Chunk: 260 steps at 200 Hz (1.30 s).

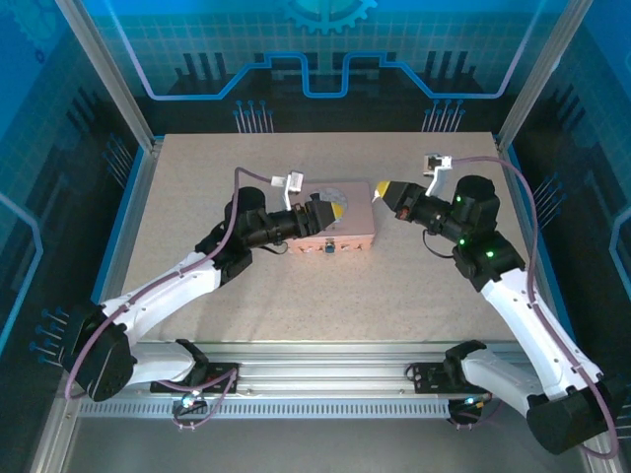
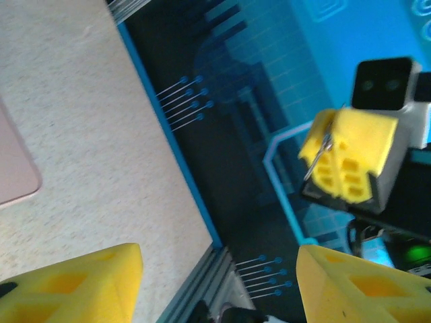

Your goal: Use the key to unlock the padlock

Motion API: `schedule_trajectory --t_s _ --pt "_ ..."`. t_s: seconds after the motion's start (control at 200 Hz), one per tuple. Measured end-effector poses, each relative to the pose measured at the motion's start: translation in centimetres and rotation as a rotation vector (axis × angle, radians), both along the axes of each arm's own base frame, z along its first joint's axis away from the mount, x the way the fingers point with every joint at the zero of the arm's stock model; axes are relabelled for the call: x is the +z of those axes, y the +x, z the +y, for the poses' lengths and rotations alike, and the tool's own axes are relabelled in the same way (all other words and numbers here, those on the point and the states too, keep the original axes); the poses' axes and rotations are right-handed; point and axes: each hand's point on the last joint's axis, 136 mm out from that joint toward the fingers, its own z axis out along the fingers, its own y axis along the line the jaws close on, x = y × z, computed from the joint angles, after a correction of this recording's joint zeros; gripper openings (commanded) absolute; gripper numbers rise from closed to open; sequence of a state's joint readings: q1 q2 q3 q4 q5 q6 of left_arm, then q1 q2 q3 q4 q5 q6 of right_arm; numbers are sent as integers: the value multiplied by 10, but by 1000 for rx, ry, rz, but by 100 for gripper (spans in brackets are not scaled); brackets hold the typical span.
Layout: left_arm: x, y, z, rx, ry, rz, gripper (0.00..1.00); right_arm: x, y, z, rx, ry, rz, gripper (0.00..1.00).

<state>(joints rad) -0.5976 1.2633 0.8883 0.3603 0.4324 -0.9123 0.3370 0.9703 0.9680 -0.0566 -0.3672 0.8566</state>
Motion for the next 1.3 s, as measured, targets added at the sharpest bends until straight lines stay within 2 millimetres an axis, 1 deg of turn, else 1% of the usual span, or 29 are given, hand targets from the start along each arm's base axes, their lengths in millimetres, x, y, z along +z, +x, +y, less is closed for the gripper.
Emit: schedule_trajectory --t_s 0.15,0.23,0.345,0.44,0.525,0.72,0.946,1.166,1.301 --pt "25 1 -2 -2 -99 -51 59 5 -3 9 8 58 -23 0" --pt "33 2 -2 -2 -138 -68 59 2 -2 12 -5 86 -13 0" --pt "38 4 -6 -9 -181 -81 58 -3 -3 19 -14 122 4 0" --pt "39 5 -11 -20 -206 -82 60 -7 -4 24 -19 144 19 0" --pt "39 5 -16 -31 -221 -78 60 -4 -3 24 -33 165 17 0" --pt "36 1 -26 -56 -235 -70 56 0 0 24 -59 204 9 0" --pt "42 -3 -29 -71 -260 -80 53 -1 1 23 -77 230 11 0" --pt "36 -1 -33 -74 -255 -71 55 0 2 25 -73 253 17 0" --pt "37 -2 -34 -77 -260 -77 54 -2 2 26 -72 266 19 0"
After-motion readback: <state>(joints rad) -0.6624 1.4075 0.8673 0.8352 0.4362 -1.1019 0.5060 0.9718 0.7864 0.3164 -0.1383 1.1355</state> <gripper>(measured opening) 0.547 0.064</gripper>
